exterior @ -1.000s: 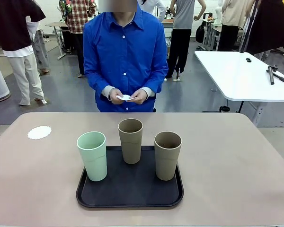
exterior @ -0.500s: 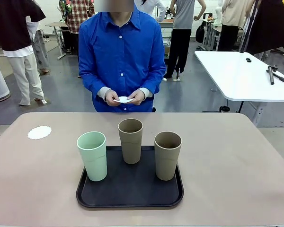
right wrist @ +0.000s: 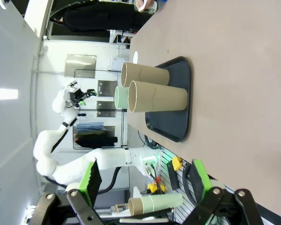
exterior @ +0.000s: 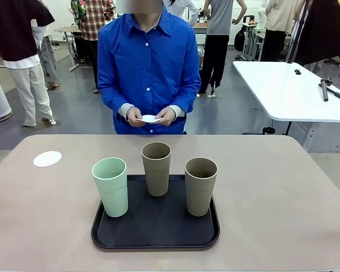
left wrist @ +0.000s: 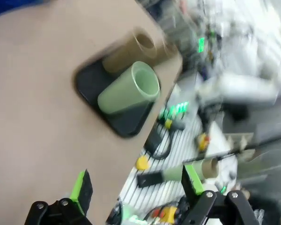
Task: Place coasters on the table and set cups on them.
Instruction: Pick up one Reusable plastic cup and place it on a coaster set by the human.
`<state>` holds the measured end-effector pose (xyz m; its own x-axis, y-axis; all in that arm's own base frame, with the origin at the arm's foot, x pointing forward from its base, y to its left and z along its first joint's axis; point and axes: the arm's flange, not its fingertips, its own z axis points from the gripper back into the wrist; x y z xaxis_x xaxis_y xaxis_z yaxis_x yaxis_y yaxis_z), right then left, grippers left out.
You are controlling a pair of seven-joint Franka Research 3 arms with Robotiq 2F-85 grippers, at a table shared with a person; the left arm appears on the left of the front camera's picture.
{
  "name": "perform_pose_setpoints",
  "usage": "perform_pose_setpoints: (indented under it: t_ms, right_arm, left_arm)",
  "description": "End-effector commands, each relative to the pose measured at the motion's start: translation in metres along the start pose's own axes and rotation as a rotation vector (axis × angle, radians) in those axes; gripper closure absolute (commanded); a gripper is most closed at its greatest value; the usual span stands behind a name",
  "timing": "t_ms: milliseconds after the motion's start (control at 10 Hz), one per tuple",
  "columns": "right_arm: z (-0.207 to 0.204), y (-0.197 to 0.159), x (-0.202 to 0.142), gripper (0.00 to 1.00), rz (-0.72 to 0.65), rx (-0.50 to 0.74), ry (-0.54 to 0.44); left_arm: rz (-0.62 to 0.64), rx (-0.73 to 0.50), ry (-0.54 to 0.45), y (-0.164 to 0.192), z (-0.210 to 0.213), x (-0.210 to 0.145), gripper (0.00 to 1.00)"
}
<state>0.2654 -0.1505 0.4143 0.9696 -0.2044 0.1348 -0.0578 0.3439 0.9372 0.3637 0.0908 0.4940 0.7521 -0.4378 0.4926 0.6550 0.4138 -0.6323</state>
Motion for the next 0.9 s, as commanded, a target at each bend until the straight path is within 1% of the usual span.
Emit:
perform_pose_setpoints:
  t_ms: [0, 100, 200, 400, 600, 700, 800]
  right_arm:
    - [0.001, 0.000, 0.000, 0.00, 0.003, 0.007, -0.005]
    - [0.001, 0.000, 0.000, 0.00, 0.003, 0.007, -0.005]
    - [0.001, 0.000, 0.000, 0.00, 0.003, 0.007, -0.005]
    - [0.001, 0.000, 0.000, 0.00, 0.003, 0.007, -0.005]
    - [0.001, 0.000, 0.000, 0.00, 0.003, 0.007, -0.005]
    - [0.001, 0.000, 0.000, 0.00, 0.003, 0.007, -0.005]
    - [0.001, 0.000, 0.000, 0.00, 0.003, 0.007, -0.005]
  left_arm:
    - [-0.279, 0.121, 0.127, -0.014, -0.022, 0.022, 0.00]
    - [-0.362, 0.181, 0.173, -0.023, -0.041, 0.036, 0.00]
    - [-0.407, 0.201, 0.186, -0.030, -0.059, 0.045, 0.00]
    - [-0.486, 0.292, 0.227, -0.031, -0.090, 0.061, 0.00]
    - [-0.495, 0.306, 0.318, -0.025, -0.119, 0.060, 0.00]
    - [-0.497, 0.319, 0.389, -0.020, -0.129, 0.060, 0.00]
    - [-0.499, 0.331, 0.427, -0.019, -0.136, 0.064, 0.00]
